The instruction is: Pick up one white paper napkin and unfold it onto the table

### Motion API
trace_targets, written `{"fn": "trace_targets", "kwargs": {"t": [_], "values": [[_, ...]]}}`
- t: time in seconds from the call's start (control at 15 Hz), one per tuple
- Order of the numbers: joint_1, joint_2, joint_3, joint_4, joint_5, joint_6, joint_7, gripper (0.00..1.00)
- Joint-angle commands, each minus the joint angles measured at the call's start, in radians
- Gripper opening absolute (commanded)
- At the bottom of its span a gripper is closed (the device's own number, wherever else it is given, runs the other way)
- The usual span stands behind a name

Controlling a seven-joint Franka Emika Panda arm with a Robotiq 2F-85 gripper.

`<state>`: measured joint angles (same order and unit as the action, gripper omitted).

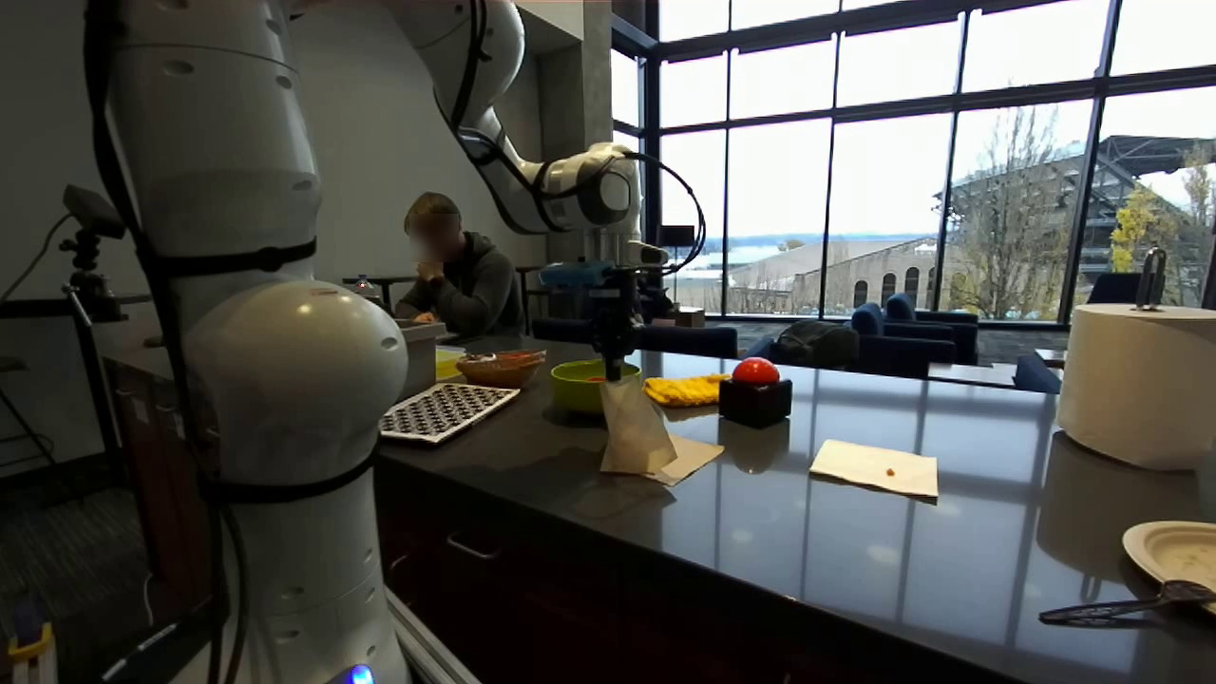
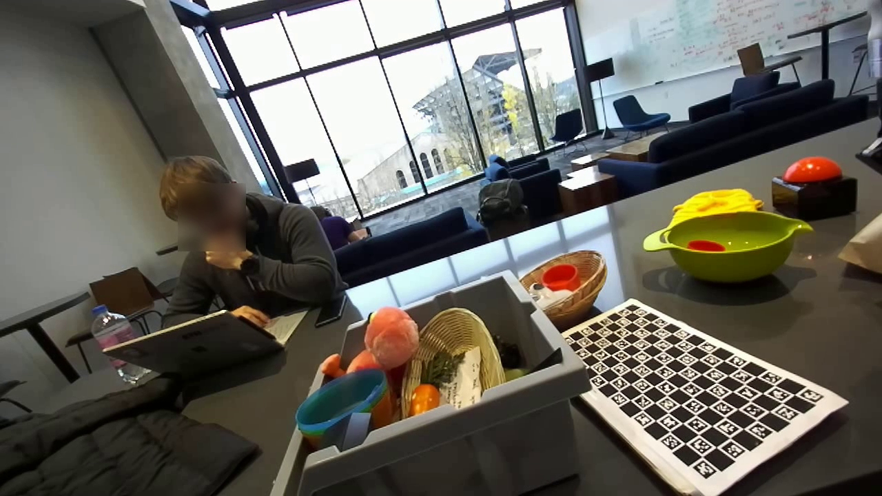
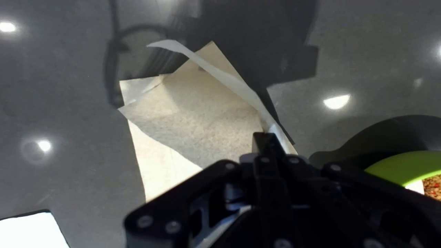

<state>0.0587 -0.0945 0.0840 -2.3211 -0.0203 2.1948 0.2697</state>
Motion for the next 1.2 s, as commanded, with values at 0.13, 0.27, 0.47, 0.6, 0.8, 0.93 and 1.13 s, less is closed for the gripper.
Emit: {"fn": "trace_targets", "kwargs": {"t": [0.13, 0.27, 0.47, 0.6, 0.8, 0.93, 1.13], "values": [[0.002, -0.067, 0.007, -0.039, -0.007, -0.004, 0.049, 0.00], [0.003, -0.086, 0.011, -0.049, -0.006, -0.008, 0.053, 0.00], [0.004, -0.120, 0.019, -0.070, -0.009, -0.009, 0.067, 0.00], [0.005, -0.145, 0.027, -0.087, -0.005, -0.010, 0.074, 0.00], [0.007, -0.177, 0.043, -0.119, -0.007, -0.013, 0.083, 0.00], [0.009, -0.195, 0.055, -0.141, -0.014, -0.014, 0.082, 0.00], [0.018, -0.205, 0.072, -0.171, -0.009, -0.015, 0.073, 0.00]]}}
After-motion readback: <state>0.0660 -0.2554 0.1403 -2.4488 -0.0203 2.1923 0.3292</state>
